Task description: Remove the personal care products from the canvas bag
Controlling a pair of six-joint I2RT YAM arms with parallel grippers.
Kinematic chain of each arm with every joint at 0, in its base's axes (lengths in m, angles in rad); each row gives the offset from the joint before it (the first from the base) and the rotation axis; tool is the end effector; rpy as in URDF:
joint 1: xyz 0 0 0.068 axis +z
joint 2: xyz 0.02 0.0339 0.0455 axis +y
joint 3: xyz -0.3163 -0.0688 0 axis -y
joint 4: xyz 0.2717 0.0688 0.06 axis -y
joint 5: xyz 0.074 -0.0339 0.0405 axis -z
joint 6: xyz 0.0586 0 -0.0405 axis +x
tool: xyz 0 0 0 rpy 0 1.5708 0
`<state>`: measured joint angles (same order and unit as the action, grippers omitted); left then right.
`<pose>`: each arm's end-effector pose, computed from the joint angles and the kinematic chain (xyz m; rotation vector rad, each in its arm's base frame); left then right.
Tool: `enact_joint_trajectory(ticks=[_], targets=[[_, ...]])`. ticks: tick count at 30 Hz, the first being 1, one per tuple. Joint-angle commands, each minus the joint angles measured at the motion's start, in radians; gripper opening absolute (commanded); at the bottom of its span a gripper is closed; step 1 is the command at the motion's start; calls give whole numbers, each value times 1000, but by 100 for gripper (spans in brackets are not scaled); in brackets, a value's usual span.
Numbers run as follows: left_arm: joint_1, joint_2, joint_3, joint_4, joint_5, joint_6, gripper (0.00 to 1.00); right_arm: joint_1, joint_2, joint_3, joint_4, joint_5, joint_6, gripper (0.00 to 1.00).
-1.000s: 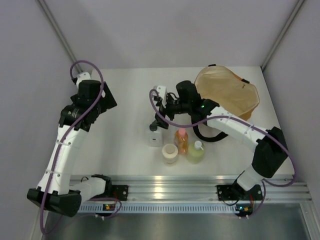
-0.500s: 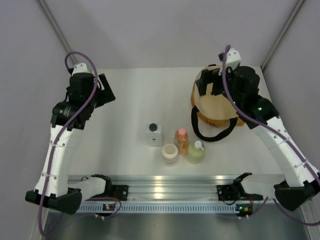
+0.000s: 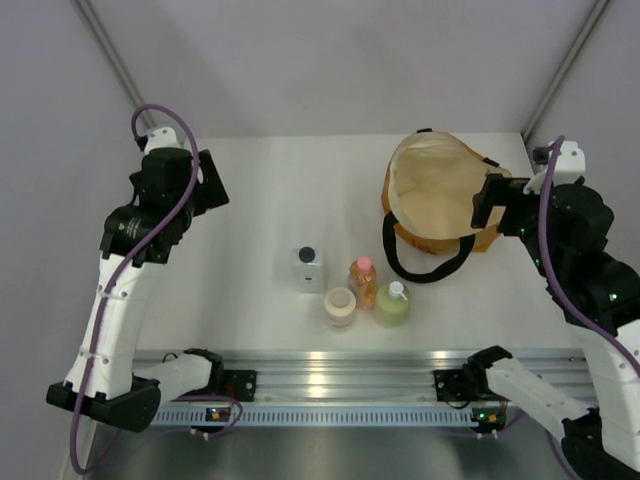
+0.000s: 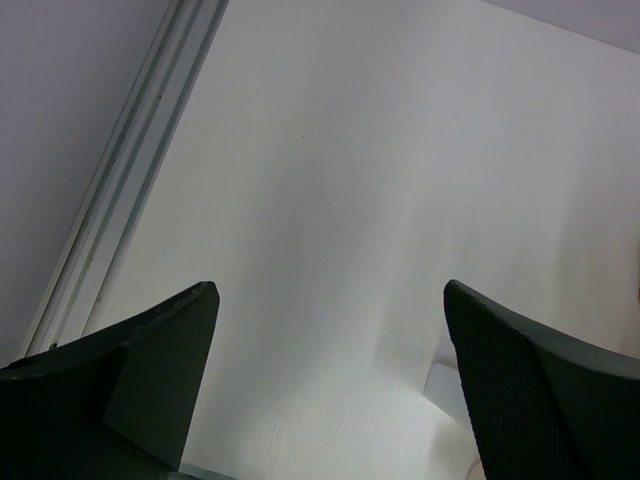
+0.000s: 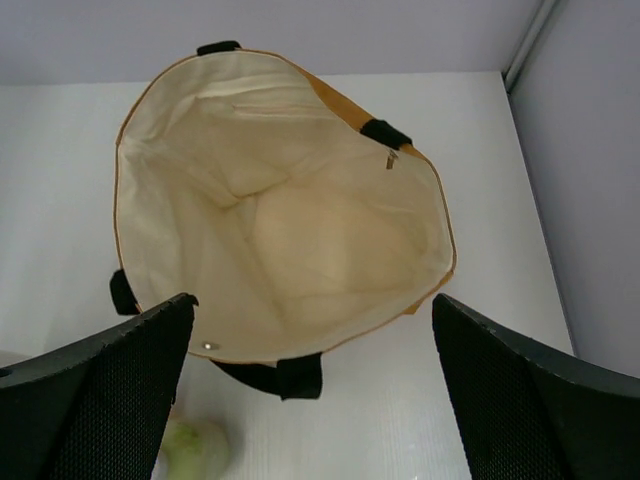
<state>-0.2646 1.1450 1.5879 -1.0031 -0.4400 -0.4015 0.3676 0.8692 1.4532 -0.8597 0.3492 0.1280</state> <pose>0.2157 -0.0326 0.5047 -0.3946 2.0350 0.0627 0.1319 0.0293 0.5198 0.0235 1.8294 0.0263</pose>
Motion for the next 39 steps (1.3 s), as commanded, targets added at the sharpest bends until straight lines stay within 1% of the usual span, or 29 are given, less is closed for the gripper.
enact_joint_trajectory(ticks=[1, 3, 7, 13, 17, 21, 25, 29, 34, 39], targets=[[-19, -42, -11, -20, -66, 16, 98, -18, -61, -5, -131, 59, 16, 100], [-22, -51, -22, -23, -62, 15, 97, -18, -81, -14, -176, 59, 19, 99], [-24, -67, -55, -23, -28, 23, 98, -19, -174, -48, -222, 53, 25, 100], [-24, -131, -111, -25, -55, -49, 98, -19, -281, -119, -265, 40, 56, 99], [-24, -182, -176, -28, -71, -69, 98, -18, -308, -134, -268, 8, 79, 100], [-24, -198, -235, -54, -71, -92, 98, -19, -318, -145, -274, 40, 65, 99], [-25, -214, -244, -51, -75, -108, 98, -19, -343, -152, -271, 56, 77, 99], [-50, -189, -246, -48, -120, -97, 98, -18, -357, -185, -268, 62, 99, 100], [-56, -188, -258, -37, -117, -106, 98, -18, -358, -209, -256, 76, 101, 99], [-56, -205, -301, -25, -105, -105, 98, -18, -361, -226, -217, 68, 87, 99]])
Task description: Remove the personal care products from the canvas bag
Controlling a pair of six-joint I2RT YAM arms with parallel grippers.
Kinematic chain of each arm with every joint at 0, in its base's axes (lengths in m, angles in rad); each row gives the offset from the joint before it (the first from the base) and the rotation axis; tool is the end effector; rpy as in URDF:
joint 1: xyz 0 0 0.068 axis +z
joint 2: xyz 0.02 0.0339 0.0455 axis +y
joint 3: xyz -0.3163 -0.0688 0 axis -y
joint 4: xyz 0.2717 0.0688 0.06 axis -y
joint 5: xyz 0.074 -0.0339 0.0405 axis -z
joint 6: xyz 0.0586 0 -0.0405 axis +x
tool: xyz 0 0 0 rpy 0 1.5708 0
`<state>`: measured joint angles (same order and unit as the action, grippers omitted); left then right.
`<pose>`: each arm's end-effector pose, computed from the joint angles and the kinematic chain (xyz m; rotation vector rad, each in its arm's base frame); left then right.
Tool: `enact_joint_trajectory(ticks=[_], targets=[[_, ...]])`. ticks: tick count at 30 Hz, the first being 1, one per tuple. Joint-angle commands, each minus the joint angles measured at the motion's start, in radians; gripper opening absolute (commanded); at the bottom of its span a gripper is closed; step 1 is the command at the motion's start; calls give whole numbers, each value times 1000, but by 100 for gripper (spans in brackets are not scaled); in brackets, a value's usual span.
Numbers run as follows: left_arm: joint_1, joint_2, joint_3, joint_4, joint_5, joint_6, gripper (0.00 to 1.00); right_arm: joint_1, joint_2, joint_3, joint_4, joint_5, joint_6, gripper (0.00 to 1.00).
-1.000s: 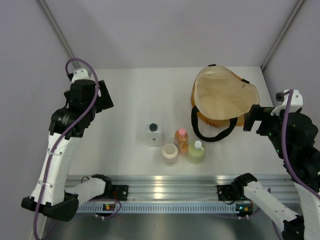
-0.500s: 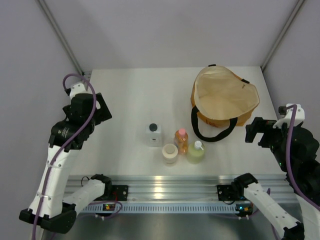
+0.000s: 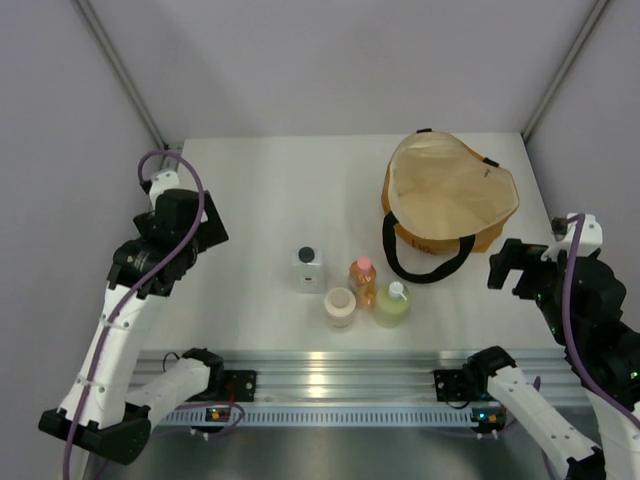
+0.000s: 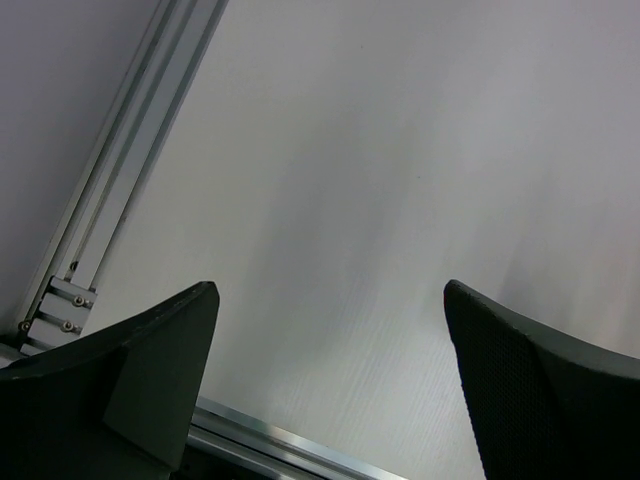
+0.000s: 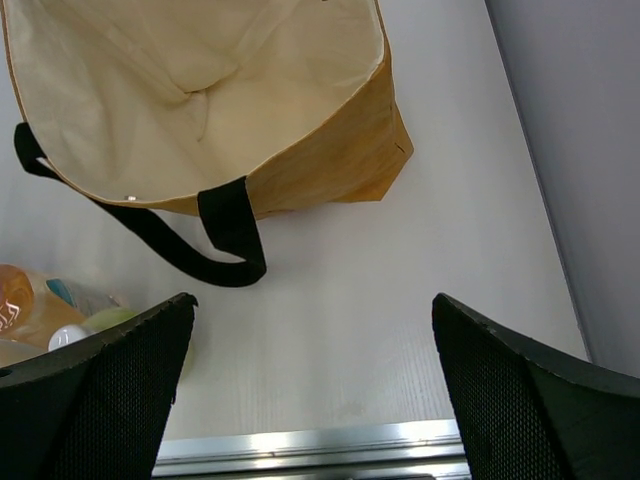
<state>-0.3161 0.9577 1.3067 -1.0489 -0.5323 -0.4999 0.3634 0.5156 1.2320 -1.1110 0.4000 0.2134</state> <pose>0.1689 -0.0240 0.4413 -0.4678 2.1113 0.1408 0.0347 -0.0112 0.4439 0.1146 1.9293 -0.0090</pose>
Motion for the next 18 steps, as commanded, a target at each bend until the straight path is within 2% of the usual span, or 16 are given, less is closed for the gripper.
enact_joint_trajectory(ticks=[1, 18], targets=[[-5, -20, -24, 26, -11, -3, 98, -14, -8, -6, 39, 16, 4, 99], [-5, -27, -34, 43, 20, 15, 98, -15, 30, -22, 86, 8, 15, 99]])
